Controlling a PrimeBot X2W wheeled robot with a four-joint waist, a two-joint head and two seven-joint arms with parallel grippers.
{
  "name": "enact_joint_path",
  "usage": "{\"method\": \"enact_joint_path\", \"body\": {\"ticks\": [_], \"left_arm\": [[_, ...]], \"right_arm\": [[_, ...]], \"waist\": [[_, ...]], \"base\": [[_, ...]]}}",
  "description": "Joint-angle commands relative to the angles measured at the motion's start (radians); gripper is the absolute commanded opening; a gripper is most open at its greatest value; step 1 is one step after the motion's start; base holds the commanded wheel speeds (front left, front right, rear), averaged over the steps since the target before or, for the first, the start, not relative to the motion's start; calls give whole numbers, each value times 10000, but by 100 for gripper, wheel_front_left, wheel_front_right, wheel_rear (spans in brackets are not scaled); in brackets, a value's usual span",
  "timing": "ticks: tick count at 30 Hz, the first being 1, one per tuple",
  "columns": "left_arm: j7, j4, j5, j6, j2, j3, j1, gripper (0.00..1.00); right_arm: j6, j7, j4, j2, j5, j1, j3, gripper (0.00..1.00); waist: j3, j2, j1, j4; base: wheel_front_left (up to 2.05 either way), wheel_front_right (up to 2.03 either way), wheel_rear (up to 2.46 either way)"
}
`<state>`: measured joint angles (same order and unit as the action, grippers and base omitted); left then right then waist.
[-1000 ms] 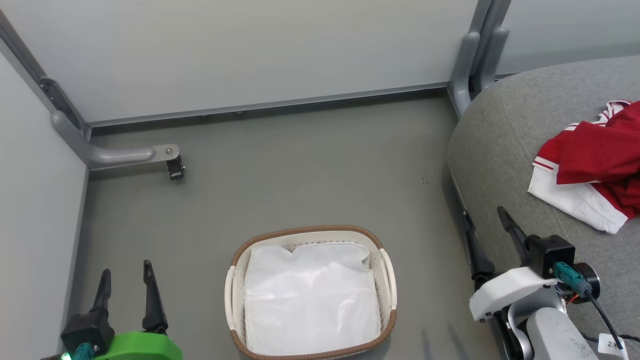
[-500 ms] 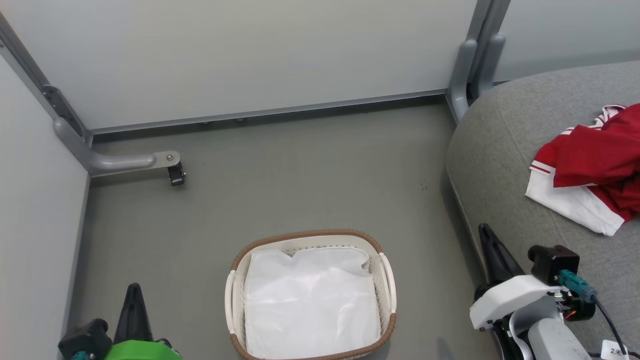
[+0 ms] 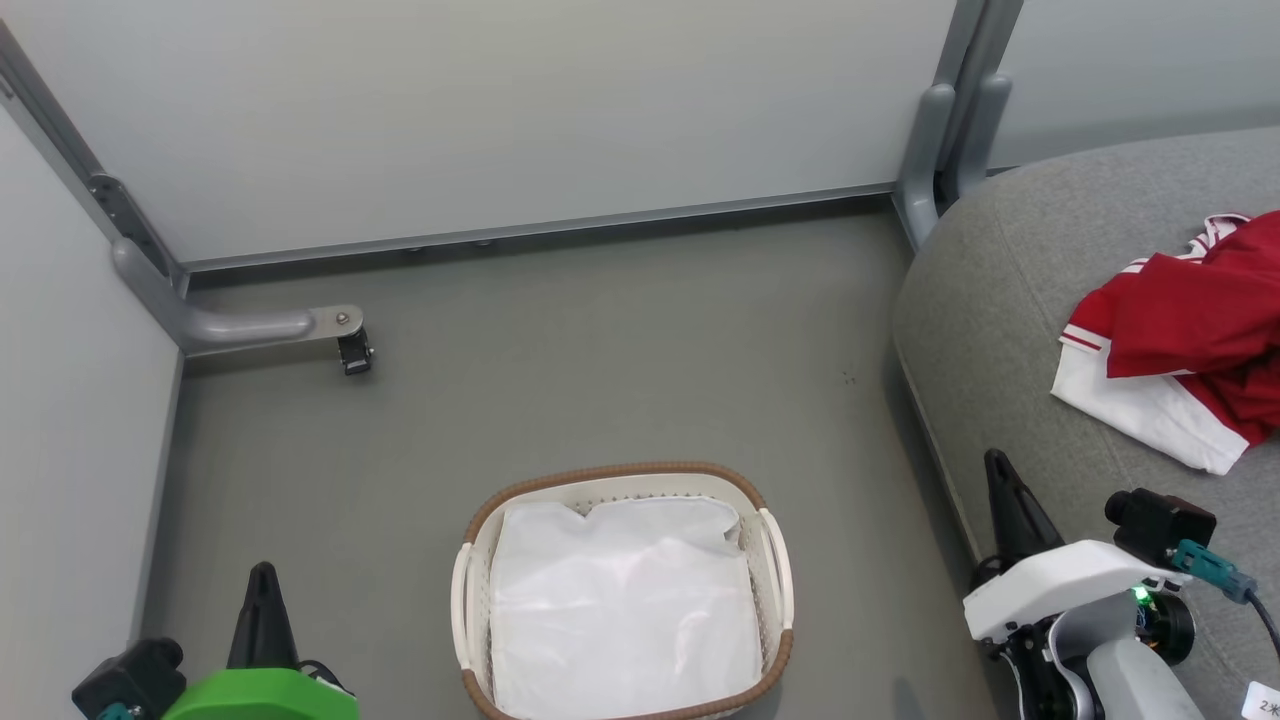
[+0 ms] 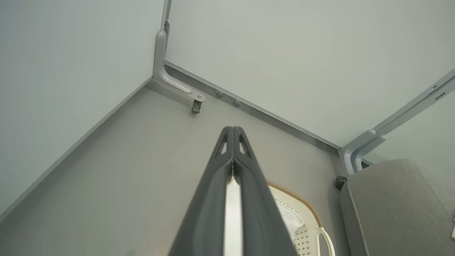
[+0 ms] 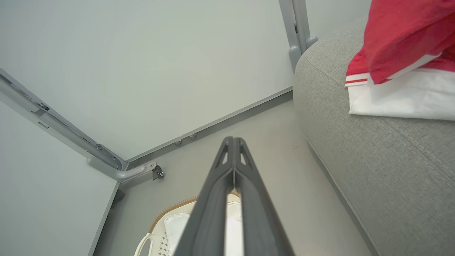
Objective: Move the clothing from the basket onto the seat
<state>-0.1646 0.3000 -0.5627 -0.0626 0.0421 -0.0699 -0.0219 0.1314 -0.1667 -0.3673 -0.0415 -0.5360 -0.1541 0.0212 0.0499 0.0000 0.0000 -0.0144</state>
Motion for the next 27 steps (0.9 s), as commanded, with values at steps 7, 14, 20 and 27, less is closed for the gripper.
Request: {"method": "enact_joint_path", "body": {"ticks": [7,14,20,27], "left_arm": [[307,-198,-1273,-120,51,-101,434,0],[570,-244,-2265,-185,57,-138,542,0],[777,-279,-3041,-234,62,-165,621,0],[1011,-316,-3868,-283,69,-197,712,0]], "right_arm": [[-3,333,305,-45,-1327,-26,-188,0],[-4,599,411,-53,-2336,30,-316,0],[-4,812,491,-59,-3133,77,-414,0],[-5,1036,581,-65,-3987,122,-525,0]], "waist": [[-32,0,0,10],[-64,0,0,20],[-90,0,0,28],[-121,0,0,37]], "base": [[0,0,0],[0,0,0],[0,0,0],[0,0,0]]}}
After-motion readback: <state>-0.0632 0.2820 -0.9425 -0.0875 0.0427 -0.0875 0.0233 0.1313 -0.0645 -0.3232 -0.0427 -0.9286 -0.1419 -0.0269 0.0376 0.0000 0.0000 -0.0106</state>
